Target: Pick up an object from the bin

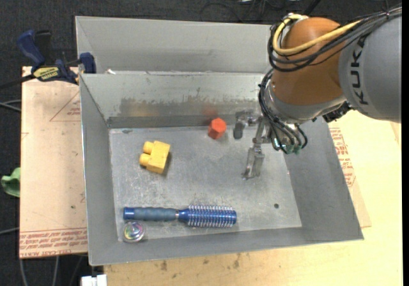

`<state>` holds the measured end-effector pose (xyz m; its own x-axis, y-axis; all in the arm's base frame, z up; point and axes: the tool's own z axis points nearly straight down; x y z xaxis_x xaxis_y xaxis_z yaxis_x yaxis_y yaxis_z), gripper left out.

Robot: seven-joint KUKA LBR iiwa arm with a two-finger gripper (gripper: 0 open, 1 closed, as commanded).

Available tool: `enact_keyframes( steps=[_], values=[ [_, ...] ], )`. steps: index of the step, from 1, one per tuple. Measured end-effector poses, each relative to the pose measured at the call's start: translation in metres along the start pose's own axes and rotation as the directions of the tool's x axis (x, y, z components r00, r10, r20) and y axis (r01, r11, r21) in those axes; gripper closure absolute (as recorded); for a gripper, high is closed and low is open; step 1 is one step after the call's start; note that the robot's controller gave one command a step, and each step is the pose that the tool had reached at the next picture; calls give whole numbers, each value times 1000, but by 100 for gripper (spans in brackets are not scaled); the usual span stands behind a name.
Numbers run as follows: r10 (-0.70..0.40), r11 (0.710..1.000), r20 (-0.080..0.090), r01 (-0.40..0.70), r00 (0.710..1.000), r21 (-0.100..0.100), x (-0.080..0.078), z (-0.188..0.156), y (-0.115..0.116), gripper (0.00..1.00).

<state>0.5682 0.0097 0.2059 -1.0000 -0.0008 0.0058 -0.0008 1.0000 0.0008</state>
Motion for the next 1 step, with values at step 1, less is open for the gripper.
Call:
enact_keyframes(
  steps=[1],
  values=[
    [-120, 993, -3, 120, 993, -1, 80, 40, 33, 0]
  ],
)
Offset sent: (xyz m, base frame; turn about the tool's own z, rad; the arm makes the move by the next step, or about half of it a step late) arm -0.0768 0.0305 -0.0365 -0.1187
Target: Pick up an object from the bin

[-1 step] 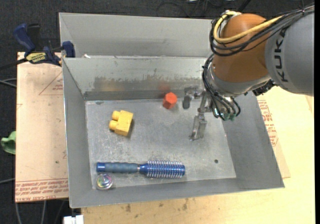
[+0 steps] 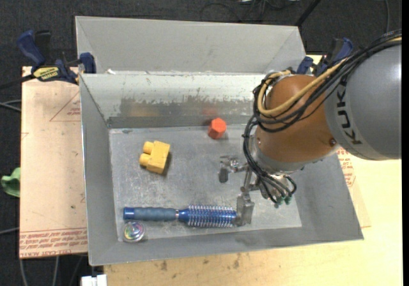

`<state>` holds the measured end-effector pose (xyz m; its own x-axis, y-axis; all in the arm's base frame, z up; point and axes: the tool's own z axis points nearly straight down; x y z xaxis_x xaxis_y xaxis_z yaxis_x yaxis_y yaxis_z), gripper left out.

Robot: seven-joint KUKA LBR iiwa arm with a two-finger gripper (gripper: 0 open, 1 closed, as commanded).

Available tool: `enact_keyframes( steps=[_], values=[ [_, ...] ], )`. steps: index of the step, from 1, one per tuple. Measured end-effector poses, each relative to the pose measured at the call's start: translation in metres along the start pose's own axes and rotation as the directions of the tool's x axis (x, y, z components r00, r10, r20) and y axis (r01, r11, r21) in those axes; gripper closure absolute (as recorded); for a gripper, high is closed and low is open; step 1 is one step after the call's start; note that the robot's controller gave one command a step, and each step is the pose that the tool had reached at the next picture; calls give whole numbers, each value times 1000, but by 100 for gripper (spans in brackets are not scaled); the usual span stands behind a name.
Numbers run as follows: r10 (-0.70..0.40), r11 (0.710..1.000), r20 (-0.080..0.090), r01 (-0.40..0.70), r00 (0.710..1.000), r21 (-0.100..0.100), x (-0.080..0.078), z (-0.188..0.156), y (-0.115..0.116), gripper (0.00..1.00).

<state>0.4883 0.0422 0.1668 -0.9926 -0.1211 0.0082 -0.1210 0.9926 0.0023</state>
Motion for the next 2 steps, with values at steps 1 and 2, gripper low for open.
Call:
enact_keyframes(
  steps=[1, 2],
  values=[
    [-134, 991, 23, 134, 991, 4, -1, 96, 6, 0],
    [-134, 991, 9, 134, 991, 2, 3, 97, 6, 100]
  ],
)
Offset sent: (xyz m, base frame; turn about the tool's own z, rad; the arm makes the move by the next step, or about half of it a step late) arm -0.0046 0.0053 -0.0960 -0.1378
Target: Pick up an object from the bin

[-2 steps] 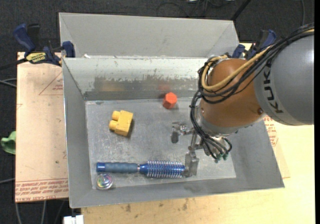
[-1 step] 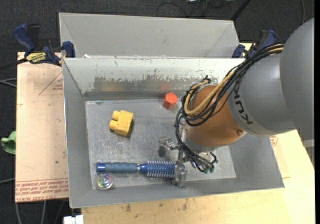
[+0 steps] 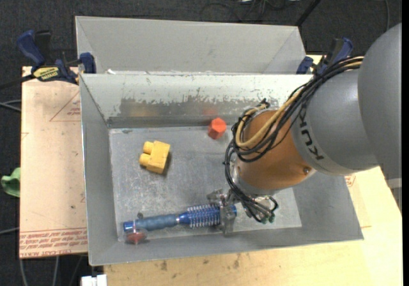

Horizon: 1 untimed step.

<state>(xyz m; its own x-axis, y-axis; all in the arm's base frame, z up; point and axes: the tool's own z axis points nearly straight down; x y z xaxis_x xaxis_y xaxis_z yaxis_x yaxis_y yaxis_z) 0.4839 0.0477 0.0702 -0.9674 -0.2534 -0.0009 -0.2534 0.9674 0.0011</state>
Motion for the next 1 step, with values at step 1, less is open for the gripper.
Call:
enact_keyframes(
  steps=[1],
  values=[
    [-28, 1000, 8, 27, 1000, 3, -14, -150, -21, 100]
  ],
)
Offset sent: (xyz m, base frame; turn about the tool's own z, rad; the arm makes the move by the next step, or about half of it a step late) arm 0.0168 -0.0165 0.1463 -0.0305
